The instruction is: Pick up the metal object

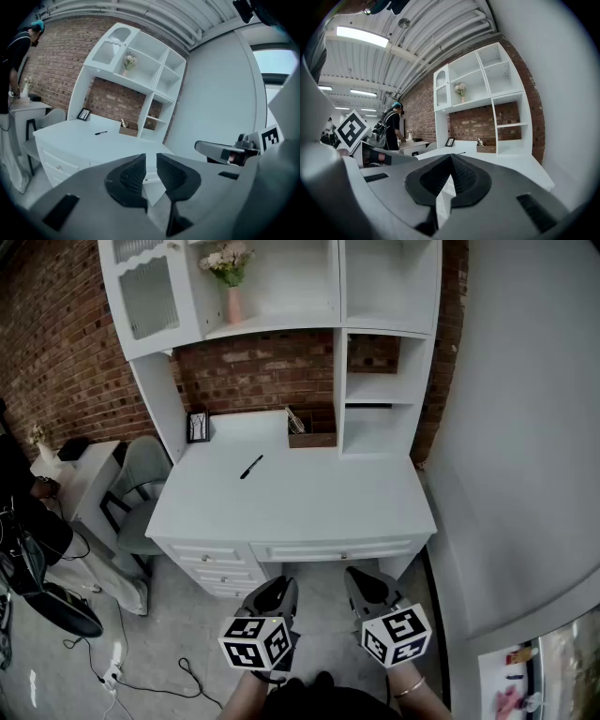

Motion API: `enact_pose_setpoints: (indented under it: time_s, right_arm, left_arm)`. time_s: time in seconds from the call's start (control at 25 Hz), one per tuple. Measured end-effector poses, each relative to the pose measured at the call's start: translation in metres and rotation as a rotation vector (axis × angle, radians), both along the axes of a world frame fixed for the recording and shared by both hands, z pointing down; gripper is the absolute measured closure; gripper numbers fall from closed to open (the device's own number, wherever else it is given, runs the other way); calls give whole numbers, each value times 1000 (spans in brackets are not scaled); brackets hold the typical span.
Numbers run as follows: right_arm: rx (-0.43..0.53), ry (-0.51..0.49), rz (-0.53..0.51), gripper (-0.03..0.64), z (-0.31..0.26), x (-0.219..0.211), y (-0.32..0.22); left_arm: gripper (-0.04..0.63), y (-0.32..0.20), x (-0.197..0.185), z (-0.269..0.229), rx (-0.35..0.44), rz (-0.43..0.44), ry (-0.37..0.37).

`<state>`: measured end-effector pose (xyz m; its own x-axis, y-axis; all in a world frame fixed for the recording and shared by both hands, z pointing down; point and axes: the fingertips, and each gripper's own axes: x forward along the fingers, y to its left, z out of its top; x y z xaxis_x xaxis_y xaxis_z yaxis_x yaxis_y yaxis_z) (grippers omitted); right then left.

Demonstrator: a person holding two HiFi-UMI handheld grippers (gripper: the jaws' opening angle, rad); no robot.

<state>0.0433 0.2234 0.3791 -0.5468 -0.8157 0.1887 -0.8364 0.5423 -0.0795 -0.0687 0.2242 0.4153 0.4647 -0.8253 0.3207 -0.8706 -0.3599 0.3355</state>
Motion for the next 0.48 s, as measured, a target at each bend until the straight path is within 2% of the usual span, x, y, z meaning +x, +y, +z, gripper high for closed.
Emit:
enact_pose_setpoints:
  time_s: [0.48]
  right_arm:
    - [12, -32, -10, 611, 1, 10, -8]
  left_arm:
    - [531, -12, 2, -8, 50, -12, -67]
